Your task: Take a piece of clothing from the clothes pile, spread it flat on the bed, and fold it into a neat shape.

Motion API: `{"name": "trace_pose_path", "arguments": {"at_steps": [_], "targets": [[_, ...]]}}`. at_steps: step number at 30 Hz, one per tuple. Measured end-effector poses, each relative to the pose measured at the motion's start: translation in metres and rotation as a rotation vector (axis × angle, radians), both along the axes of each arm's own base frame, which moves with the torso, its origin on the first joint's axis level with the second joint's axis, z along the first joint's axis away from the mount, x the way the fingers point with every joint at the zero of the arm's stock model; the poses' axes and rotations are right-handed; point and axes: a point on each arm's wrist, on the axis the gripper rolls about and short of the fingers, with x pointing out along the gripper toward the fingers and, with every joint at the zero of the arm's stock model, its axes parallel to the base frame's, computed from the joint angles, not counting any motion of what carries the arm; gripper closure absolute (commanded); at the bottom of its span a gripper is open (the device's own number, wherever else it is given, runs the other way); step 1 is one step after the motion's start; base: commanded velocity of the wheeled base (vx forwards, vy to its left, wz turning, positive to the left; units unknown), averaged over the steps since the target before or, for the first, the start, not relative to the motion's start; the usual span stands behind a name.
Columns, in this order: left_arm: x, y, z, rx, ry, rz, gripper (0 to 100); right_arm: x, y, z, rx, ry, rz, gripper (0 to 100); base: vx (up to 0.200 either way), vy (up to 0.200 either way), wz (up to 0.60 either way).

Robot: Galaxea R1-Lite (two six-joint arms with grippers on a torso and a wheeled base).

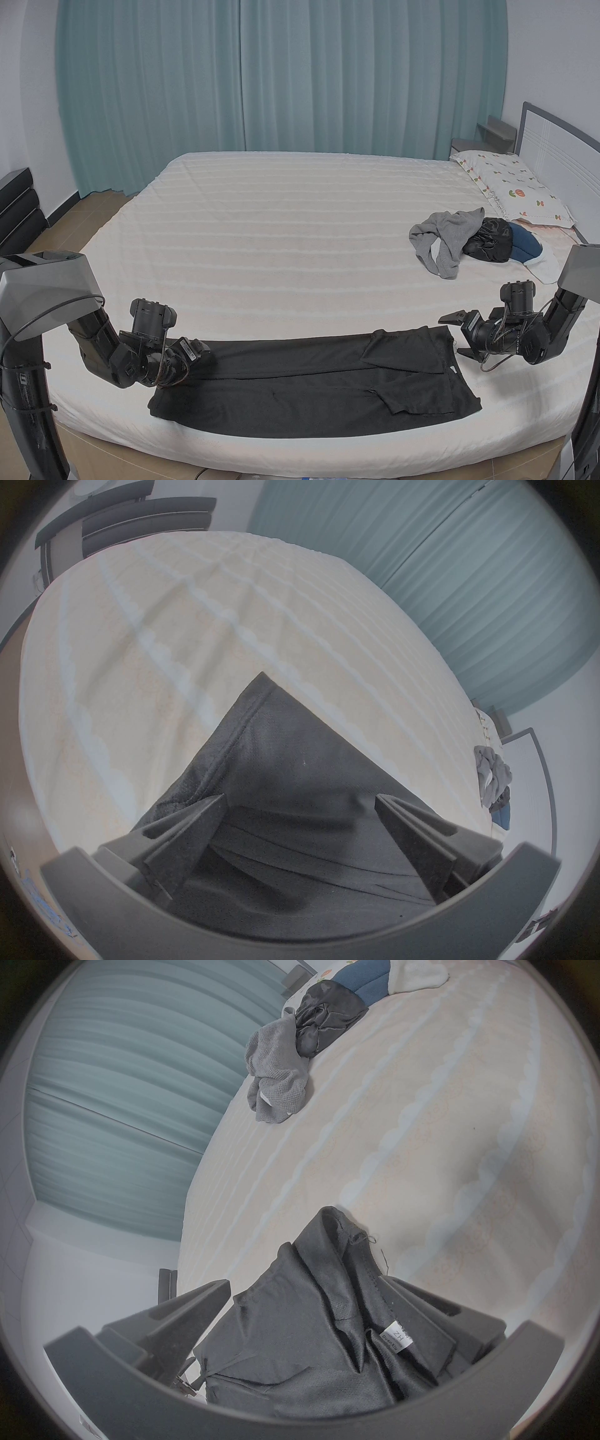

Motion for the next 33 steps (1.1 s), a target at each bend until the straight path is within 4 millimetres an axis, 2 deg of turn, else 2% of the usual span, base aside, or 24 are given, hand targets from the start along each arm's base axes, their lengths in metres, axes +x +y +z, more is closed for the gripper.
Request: {"name": "trace_pose_path", "arguments": {"at_steps": [9,25,33], "targets": [[0.001,0.017,0.008,0.014,-0.022,0.059,0,-0.001,-0.002,0.001,-0.004,-0.003,-0.003,0,0.0,0.0,0.0],[-0.007,0.021,0.047,-0.042,-0.119,0.049,0,0.0,0.002,-0.004,-0.003,0.01,0.019,0,0.0,0.0,0.0],[-0.004,0.038,0.053,-0.118,-0.133,0.042,0,-0.003,0.009,-0.006,-0.003,0.008,0.068,0,0.0,0.0,0.0]]}}
